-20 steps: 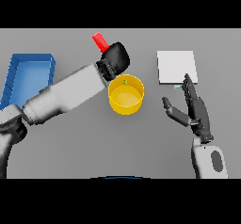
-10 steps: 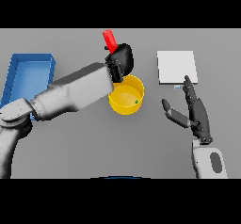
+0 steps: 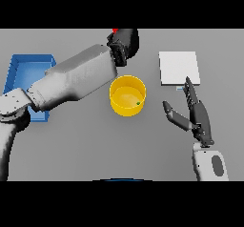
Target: Pick up the red beaker and tilt it to pour out 1 green nut into yellow bowl. Pick up the yellow bowl and place it on the metallic measuring scale.
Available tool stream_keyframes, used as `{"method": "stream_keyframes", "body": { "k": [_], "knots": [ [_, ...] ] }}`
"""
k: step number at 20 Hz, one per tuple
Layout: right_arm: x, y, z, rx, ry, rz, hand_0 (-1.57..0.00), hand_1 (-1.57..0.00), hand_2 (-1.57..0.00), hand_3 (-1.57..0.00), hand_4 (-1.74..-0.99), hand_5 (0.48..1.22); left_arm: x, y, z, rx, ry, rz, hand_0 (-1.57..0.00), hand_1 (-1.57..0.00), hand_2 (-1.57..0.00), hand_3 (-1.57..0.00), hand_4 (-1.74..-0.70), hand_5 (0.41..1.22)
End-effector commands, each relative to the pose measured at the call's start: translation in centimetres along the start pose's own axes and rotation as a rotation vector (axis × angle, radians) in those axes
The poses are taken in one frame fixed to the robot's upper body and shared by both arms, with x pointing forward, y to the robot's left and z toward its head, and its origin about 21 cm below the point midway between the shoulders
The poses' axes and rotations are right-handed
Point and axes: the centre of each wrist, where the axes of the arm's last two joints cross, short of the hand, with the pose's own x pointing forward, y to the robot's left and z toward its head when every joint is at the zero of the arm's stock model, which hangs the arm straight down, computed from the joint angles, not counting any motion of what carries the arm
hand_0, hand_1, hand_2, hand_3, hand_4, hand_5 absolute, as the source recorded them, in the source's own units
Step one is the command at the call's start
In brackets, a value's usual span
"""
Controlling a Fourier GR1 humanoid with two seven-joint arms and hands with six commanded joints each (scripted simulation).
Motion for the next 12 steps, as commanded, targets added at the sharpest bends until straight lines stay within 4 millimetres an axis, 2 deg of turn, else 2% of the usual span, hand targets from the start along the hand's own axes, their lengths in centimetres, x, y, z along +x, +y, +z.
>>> {"method": "stream_keyframes", "body": {
  "k": [1, 2, 3, 4, 6, 8, 9, 10, 11, 12],
  "knots": [
    [-0.1, -0.2, -0.1, 0.004, -0.006, 0.008, 0.0, 0.0, 0.0, 0.0, -1.219, 0.601, -1.7, 0.2, 0.2, 0.021, 0.025, 0.017, -1.57, -1.39, -1.38, -1.57, -1.69, 1.181],
    [-0.1, -0.4, -0.2, 0.01, -0.005, 0.001, 0.0, 0.0, 0.0, 0.0, -1.222, 0.609, -2.3, 0.2, 0.4, 0.053, 0.045, 0.031, -1.57, -1.27, -1.25, -1.57, -1.64, 1.189],
    [-0.2, -0.5, -0.2, 0.013, -0.011, -0.01, 0.0, 0.0, 0.0, 0.0, -1.224, 0.615, -4.7, 0.5, 0.8, 0.067, 0.102, 0.039, -1.57, -1.33, -1.32, -1.36, -1.66, 1.196],
    [-0.3, 0.0, -0.2, 0.017, -0.003, -0.016, 0.0, 0.0, 0.0, 0.0, -1.231, 0.62, -6.2, 1.0, 1.2, 0.09, 0.138, 0.051, -1.57, -1.38, -1.37, -1.21, -1.68, 1.201],
    [0.1, -0.2, -0.2, 0.02, -0.024, -0.017, 0.0, 0.0, 0.0, 0.0, -1.246, 0.631, -10.4, 1.8, 2.4, 0.102, 0.215, 0.09, -1.57, -1.45, -1.44, -1.34, -1.6, 1.208],
    [0.2, -0.6, -0.3, 0.02, -0.017, -0.01, 0.0, 0.0, 0.0, 0.0, -1.266, 0.639, -14.9, 1.2, 3.8, 0.092, 0.34, 0.225, -1.57, -1.49, -1.49, -1.42, -1.55, 1.213],
    [0.4, -0.6, -0.5, 0.023, -0.023, -0.014, 0.0, 0.0, 0.0, 0.0, -1.274, 0.642, -15.8, 1.1, 4.0, 0.087, 0.357, 0.268, -1.57, -1.51, -1.5, -1.45, -1.54, 1.214],
    [0.2, -0.8, -0.6, 0.026, -0.014, -0.007, 0.0, 0.0, 0.0, 0.0, -1.281, 0.644, -18.0, -0.3, 4.9, 0.072, 0.404, 0.392, -1.57, -1.52, -1.52, -1.48, -1.58, 1.216],
    [0.4, -1.0, -0.6, 0.033, -0.024, 0.001, 0.0, 0.0, 0.0, 0.0, -1.292, 0.645, -19.9, -2.8, 5.8, 0.047, 0.482, 0.564, -1.57, -1.53, -1.53, -1.45, -1.61, 1.217],
    [0.4, -0.8, -0.6, 0.047, -0.03, 0.003, 0.0, 0.0, 0.0, 0.0, -1.299, 0.649, -21.2, -4.7, 6.6, 0.049, 0.511, 0.703, -1.57, -1.54, -1.54, -1.44, -1.64, 1.218]
  ]
}}
